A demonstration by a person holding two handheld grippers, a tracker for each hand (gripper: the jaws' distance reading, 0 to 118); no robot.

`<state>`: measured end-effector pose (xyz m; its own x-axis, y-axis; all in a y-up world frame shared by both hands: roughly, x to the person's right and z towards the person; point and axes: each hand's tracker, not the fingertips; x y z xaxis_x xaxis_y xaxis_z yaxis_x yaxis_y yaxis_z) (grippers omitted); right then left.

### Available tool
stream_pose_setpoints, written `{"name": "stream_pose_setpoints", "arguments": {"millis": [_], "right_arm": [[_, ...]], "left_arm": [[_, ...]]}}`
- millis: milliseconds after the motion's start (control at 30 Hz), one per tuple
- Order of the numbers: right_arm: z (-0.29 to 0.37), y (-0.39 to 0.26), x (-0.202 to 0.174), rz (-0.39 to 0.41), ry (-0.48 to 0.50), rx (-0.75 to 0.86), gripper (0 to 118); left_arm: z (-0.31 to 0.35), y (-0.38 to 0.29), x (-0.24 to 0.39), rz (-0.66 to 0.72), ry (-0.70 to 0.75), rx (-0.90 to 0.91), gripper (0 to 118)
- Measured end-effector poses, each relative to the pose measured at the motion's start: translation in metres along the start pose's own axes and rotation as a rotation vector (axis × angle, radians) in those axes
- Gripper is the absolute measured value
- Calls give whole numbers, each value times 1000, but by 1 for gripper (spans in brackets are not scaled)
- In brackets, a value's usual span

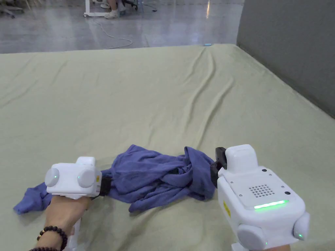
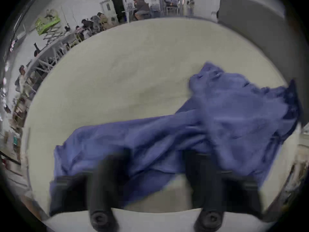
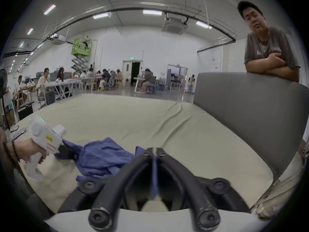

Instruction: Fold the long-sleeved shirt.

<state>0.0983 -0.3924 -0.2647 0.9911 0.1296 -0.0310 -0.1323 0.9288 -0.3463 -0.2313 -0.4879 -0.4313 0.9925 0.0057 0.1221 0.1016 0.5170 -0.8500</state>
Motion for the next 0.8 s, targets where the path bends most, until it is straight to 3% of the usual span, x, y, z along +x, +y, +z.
{"name": "stream_pose_setpoints", "arguments": {"millis": [33,67,100,133,267,333,367,400,467,567,800], "right_arm": [[-10,0,0,4,9,-38,18],[-26,-1,1,12,33,-88,49],[-48,-1,1,25,65,-171,94],[-64,-2,0,22,81,-220,110],[-127,-13,-5,45,96,-365,104],[-149,-18,-9,85,106,-426,74],[-156,-21,-10,87,80,-437,48],[-161,-22,-10,81,74,-453,6],[-165,-23,-5,43,41,-485,3],[-152,-4,8,-46,118,-417,3],[-117,126,34,-86,185,-135,2]], "left_arm": [[7,0,3,3,-28,41,31],[24,-11,15,-38,39,79,3],[29,-12,20,-90,57,66,3],[31,-13,23,-97,49,53,3],[35,-20,16,-40,20,52,3],[35,-22,11,-28,5,48,3],[37,-23,11,-32,1,52,3],[40,-24,11,-37,-1,56,3],[43,-23,7,-42,-15,67,3],[67,-18,-2,0,-82,131,3],[175,61,-31,41,-125,431,3]]}}
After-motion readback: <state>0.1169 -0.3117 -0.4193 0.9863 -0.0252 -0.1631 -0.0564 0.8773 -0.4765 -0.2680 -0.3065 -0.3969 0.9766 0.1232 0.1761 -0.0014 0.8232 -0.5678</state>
